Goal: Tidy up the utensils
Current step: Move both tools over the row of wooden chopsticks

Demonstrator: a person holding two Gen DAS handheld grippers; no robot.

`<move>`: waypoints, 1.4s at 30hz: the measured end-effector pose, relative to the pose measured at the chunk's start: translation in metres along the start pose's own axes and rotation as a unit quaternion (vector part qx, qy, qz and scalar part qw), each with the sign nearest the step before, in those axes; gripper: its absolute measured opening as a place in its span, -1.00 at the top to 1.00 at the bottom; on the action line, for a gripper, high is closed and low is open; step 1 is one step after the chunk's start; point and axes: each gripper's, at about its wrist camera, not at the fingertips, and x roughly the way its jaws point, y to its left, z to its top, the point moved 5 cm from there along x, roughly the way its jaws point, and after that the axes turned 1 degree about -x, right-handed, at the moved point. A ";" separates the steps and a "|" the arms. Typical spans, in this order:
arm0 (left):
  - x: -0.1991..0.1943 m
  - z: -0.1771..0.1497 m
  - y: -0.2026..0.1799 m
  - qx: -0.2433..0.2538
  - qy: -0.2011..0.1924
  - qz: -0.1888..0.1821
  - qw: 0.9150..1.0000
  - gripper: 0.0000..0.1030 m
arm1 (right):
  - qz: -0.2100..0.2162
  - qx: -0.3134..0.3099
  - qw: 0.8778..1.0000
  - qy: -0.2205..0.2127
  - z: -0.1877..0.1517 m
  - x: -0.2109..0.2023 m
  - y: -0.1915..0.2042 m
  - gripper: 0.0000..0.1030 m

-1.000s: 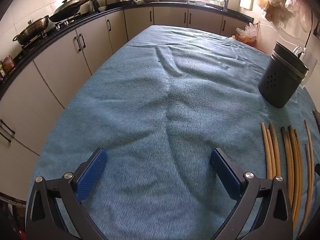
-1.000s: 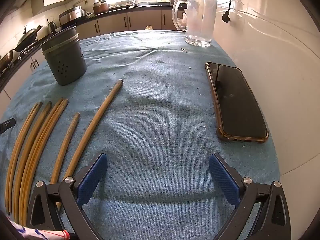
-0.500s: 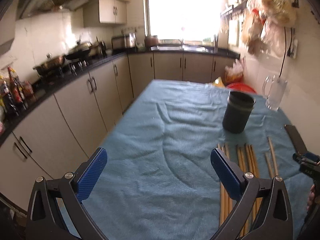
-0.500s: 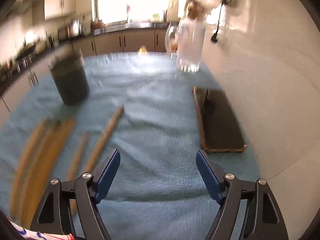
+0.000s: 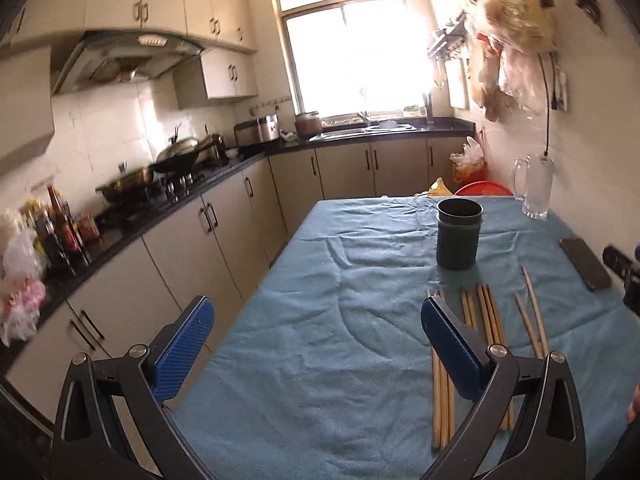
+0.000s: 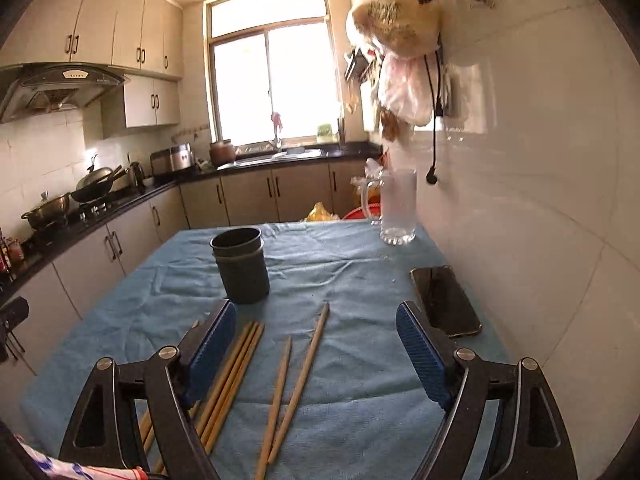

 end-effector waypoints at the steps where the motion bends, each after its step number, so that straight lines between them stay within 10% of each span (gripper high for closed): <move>1: -0.002 -0.001 -0.003 0.004 -0.003 -0.002 1.000 -1.00 | -0.006 -0.001 1.000 -0.006 0.001 -0.004 -0.001 -0.67; 27: 0.074 -0.029 -0.016 0.012 0.106 -0.060 0.993 -1.00 | 0.019 0.016 0.993 0.111 -0.019 0.064 -0.015 -0.68; 31: 0.116 -0.025 -0.021 0.008 0.159 -0.103 0.982 -0.95 | 0.036 0.025 0.984 0.175 -0.032 0.098 -0.025 -0.68; 35: 0.158 -0.031 -0.041 -0.006 0.227 -0.161 0.960 -0.26 | 0.053 0.035 0.974 0.218 -0.045 0.119 -0.030 -0.38; 42: 0.201 -0.037 -0.092 -0.016 0.272 -0.231 0.934 -0.19 | 0.069 0.046 0.969 0.234 -0.052 0.129 -0.033 -0.35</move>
